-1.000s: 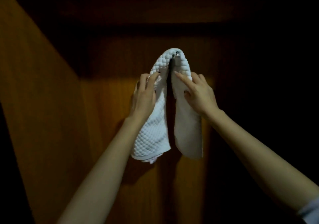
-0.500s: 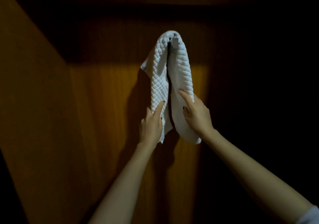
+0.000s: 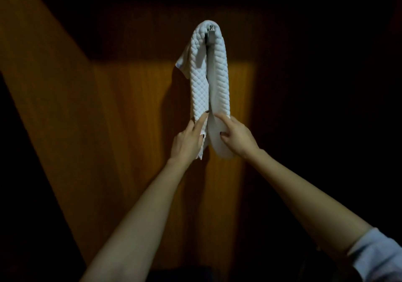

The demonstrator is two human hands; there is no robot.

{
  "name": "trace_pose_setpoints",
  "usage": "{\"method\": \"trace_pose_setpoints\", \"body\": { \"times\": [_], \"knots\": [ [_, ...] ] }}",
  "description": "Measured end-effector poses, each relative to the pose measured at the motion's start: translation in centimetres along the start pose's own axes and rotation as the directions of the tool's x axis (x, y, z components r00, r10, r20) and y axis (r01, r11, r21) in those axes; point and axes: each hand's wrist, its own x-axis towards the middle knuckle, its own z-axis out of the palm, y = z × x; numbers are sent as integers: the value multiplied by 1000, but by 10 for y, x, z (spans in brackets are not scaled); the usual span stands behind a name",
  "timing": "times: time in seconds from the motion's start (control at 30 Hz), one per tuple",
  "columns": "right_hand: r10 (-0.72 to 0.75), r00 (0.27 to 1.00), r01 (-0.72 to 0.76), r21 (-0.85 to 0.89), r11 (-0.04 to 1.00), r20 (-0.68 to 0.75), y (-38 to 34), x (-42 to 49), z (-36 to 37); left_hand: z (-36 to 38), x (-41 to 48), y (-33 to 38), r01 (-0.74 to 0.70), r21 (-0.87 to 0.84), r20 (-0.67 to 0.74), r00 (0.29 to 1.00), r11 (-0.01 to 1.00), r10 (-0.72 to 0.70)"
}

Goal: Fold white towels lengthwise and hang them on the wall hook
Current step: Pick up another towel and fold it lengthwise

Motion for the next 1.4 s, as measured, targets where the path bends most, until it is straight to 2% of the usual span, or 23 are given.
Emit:
{"method": "trace_pose_setpoints", "body": {
  "times": [0.1, 0.17, 0.3, 0.37, 0.47, 0.63, 0.73, 0.87, 1.1, 1.27, 1.4],
  "knots": [
    [-5, 988, 27, -135, 991, 157, 2, -33, -4, -9, -25, -3, -80, 74, 85, 994, 994, 73],
    [39, 985, 5, -246, 969, 171, 6, -57, -5, -16, -41, -5, -147, 149, 85, 987, 978, 135],
    [91, 979, -38, -275, 961, 181, 5, -110, -10, -23, -74, 10, -358, 219, 67, 934, 908, 352],
    [131, 972, -70, -289, 955, 196, 6, -143, -9, -15, -88, 33, -414, 200, 114, 910, 888, 399],
    [259, 939, -185, -302, 935, 227, 19, -202, -7, 10, -116, 75, -419, 123, 239, 892, 899, 383],
    [496, 822, -417, -296, 859, 281, 75, -341, -20, 74, -196, 155, -526, -41, 450, 749, 850, 485],
    [647, 708, -562, -329, 759, 284, 105, -431, -43, 109, -243, 227, -581, -168, 529, 629, 797, 570],
    [840, 478, -721, -431, 543, 257, 131, -543, -81, 142, -304, 338, -617, -296, 574, 495, 729, 652],
    [969, 159, -842, -486, 233, 188, 157, -709, -146, 177, -391, 469, -627, -529, 545, 266, 572, 795],
    [987, -25, -869, -492, 58, 162, 188, -779, -158, 219, -419, 527, -610, -585, 559, 175, 535, 810],
    [984, -109, -867, -498, -25, 139, 248, -804, -152, 285, -415, 571, -646, -592, 533, 134, 482, 835]
  ]
}}
